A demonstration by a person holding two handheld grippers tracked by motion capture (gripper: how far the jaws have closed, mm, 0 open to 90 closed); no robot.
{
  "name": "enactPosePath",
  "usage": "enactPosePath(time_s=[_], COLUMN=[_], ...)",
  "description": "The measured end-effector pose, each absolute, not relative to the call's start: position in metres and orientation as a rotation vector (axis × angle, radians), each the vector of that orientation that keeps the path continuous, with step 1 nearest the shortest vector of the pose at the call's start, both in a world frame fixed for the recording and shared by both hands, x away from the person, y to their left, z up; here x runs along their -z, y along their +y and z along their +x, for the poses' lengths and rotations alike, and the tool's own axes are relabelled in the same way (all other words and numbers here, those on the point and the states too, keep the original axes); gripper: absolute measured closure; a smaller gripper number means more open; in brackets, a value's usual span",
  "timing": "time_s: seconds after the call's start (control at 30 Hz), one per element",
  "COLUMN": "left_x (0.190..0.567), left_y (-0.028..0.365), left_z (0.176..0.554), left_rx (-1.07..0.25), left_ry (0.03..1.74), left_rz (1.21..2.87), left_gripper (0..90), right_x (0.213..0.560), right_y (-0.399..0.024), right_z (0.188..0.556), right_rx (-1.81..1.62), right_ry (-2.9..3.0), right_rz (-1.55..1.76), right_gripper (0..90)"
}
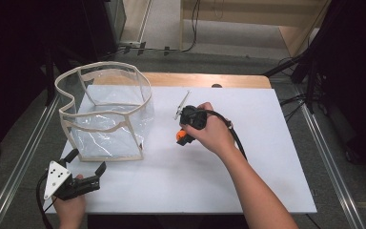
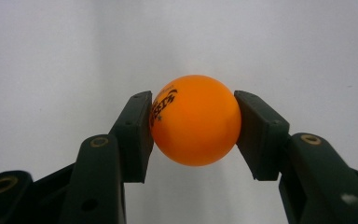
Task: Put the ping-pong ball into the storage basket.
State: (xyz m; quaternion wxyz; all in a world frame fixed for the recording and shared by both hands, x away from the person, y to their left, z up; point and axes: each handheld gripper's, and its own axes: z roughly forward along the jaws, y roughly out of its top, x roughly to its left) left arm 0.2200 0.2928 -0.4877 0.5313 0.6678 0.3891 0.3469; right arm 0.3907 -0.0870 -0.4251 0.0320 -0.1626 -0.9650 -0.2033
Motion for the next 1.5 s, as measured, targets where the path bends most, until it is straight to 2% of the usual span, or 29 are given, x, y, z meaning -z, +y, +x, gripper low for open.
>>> enactPosePath(time_s=[1.5], left_x=[0.488], left_y=[0.293], left_z=[0.22], left_rx=[-0.822], left_ry=[0.927], left_rz=[1.586], left_gripper=[0.1], right_x=[0.365], right_y=[-0.059], right_z=[0.396], right_rx=[0.668], right_ry=[-3.011], right_rz=[-0.394], right_gripper=[47.4])
